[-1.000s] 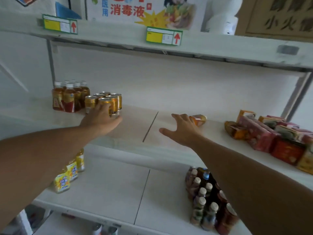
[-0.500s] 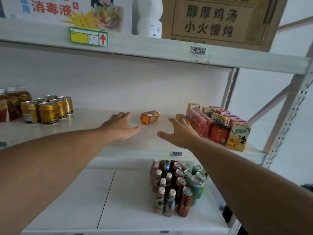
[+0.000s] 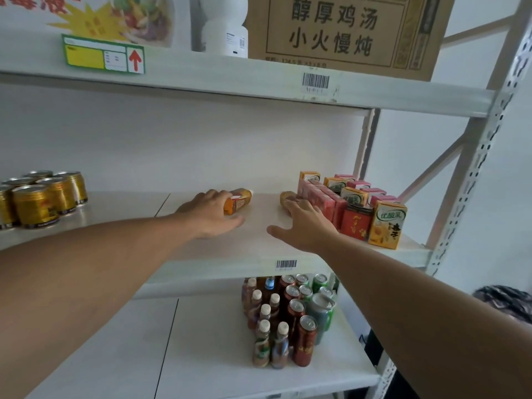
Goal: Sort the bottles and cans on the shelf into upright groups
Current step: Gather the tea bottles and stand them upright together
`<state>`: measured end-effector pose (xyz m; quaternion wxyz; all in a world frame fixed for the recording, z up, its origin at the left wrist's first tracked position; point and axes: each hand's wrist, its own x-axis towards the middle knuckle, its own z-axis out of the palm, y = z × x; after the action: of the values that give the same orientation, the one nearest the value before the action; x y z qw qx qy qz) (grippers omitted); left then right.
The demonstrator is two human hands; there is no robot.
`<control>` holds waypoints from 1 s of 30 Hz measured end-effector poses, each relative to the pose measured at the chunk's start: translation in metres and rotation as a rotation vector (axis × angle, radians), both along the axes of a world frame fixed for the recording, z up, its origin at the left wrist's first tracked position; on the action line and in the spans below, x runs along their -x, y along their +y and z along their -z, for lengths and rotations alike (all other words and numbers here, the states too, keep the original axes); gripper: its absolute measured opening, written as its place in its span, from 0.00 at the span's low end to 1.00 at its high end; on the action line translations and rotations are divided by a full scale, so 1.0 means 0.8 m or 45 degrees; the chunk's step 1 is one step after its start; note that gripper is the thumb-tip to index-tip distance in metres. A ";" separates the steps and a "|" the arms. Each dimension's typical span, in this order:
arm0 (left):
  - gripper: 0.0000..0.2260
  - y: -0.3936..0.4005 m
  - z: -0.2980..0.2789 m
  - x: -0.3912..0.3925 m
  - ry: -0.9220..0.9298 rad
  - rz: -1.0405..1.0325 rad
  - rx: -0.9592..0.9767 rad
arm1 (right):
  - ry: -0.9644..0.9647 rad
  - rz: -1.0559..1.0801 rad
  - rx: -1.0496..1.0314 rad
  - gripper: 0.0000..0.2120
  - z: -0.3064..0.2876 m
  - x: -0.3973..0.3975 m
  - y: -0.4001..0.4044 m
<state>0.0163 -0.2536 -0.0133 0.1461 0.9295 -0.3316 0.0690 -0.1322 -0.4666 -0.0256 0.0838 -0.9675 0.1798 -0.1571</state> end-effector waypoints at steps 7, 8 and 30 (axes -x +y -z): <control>0.41 -0.039 -0.002 -0.010 -0.048 -0.027 -0.074 | 0.010 -0.084 0.030 0.37 -0.015 -0.024 -0.044; 0.40 -0.043 -0.005 -0.012 -0.055 -0.040 -0.081 | 0.005 -0.089 0.037 0.36 -0.017 -0.030 -0.051; 0.32 -0.099 0.011 -0.095 0.041 -0.050 -0.065 | 0.197 0.001 0.236 0.31 -0.011 -0.129 -0.081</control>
<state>0.0923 -0.3329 -0.0220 0.1264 0.9403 -0.3123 0.0484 -0.0290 -0.5314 -0.0168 -0.0204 -0.9802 0.1709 -0.0980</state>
